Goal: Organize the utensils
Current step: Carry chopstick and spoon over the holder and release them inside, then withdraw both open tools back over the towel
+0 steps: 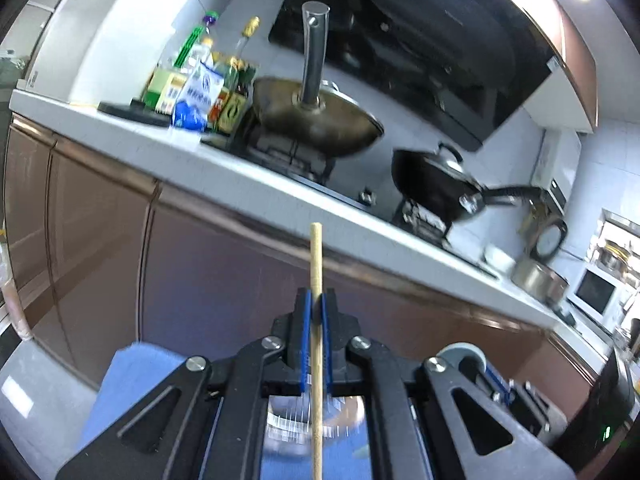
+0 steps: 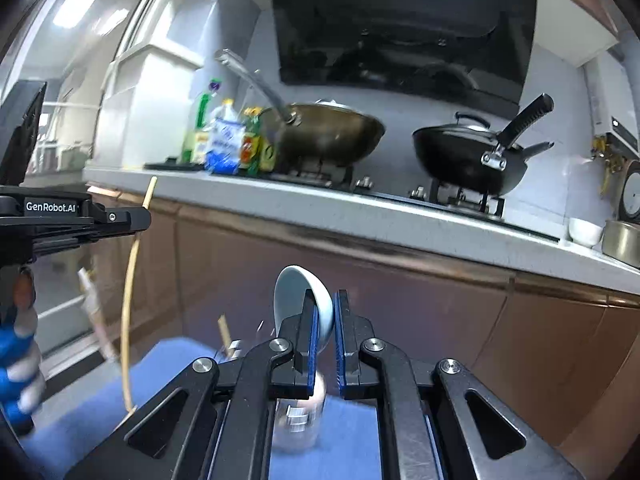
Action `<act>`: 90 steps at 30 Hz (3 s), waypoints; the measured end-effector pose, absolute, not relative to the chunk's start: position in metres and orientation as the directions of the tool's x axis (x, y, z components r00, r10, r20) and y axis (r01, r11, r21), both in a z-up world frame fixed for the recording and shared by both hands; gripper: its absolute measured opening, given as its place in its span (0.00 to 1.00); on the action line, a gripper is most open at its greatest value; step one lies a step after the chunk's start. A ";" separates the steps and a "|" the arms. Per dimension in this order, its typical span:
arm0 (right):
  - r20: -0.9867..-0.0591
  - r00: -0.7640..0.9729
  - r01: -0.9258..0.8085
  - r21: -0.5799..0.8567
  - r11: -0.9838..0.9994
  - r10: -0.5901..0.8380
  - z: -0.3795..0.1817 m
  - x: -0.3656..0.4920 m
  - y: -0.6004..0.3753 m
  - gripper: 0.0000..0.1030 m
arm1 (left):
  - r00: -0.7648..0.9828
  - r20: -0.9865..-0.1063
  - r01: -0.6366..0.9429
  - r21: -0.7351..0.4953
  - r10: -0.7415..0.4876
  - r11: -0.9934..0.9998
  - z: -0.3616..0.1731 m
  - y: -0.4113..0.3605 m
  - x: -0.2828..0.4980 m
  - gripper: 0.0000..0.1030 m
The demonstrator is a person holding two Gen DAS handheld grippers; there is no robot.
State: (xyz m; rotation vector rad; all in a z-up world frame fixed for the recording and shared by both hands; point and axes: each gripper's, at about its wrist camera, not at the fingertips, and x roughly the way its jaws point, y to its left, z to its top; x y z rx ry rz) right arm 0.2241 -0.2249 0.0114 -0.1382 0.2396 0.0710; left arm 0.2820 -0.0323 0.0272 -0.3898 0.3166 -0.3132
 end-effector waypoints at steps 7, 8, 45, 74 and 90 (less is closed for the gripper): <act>-0.186 0.982 -0.004 -0.182 0.983 -0.031 -0.024 0.276 -0.217 0.07 | 0.947 -0.185 0.166 -0.425 -0.265 0.890 0.000 -0.059 0.343 0.05; -0.185 0.982 0.001 -0.188 0.982 -0.036 -0.028 0.278 -0.215 0.07 | 0.947 -0.187 0.160 -0.426 -0.260 0.891 -0.008 -0.062 0.352 0.05; -0.320 0.947 -0.033 -0.099 0.995 -0.001 -0.060 0.205 -0.220 0.50 | 0.925 -0.349 0.106 -0.149 -0.153 0.983 -0.028 -0.038 0.245 0.34; -0.603 0.786 -0.137 0.042 0.990 0.134 -0.089 0.080 -0.241 0.47 | 0.692 -0.692 0.199 -0.087 -0.203 0.976 -0.081 0.012 0.127 0.34; -0.781 0.575 -0.199 0.154 0.968 0.243 -0.171 0.110 -0.229 0.39 | 0.385 -0.874 0.331 -0.170 -0.297 0.928 -0.175 -0.034 0.172 0.33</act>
